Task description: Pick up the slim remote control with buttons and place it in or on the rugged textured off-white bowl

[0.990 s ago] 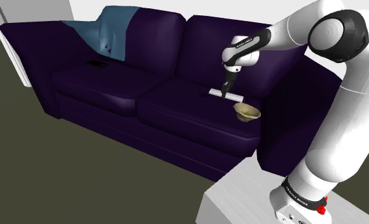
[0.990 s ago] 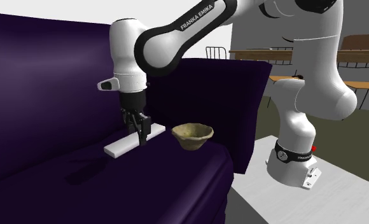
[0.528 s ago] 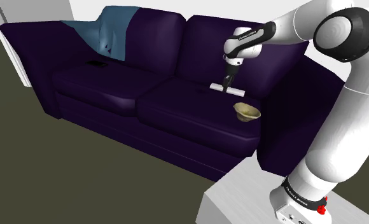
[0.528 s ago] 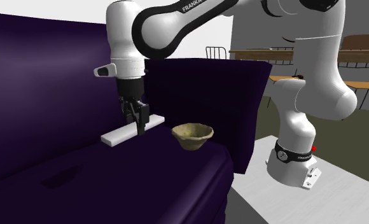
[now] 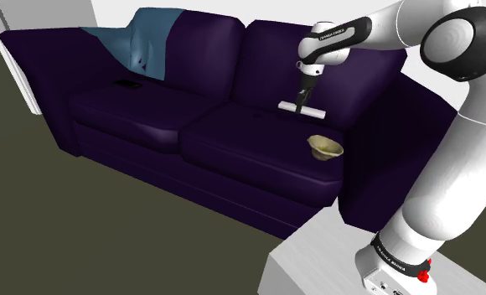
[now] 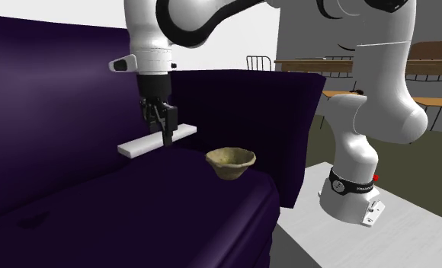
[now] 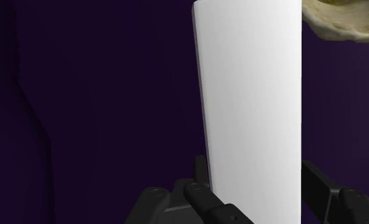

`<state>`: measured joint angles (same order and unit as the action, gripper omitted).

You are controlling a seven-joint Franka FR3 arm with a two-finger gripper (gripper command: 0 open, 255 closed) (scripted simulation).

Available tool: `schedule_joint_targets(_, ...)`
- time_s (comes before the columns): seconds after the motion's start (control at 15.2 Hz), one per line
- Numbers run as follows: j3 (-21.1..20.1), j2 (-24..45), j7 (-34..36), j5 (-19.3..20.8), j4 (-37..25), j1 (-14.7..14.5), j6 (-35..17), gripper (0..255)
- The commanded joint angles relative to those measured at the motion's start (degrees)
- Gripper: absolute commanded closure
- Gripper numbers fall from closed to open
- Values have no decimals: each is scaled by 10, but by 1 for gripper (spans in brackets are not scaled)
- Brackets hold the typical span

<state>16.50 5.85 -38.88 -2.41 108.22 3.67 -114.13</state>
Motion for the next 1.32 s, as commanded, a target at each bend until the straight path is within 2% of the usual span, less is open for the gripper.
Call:
schedule_joint_targets(0.0, 0, -4, 1, 2, -10, 0, 14, 255)
schedule_joint_targets(0.46, 0, -14, 4, 5, -51, 0, 64, 255)
schedule_joint_targets(0.86, 0, -155, 18, 48, 108, 1, 41, 255)
schedule_joint_targets(1.25, -6, -297, 29, 86, 239, 19, 48, 255)
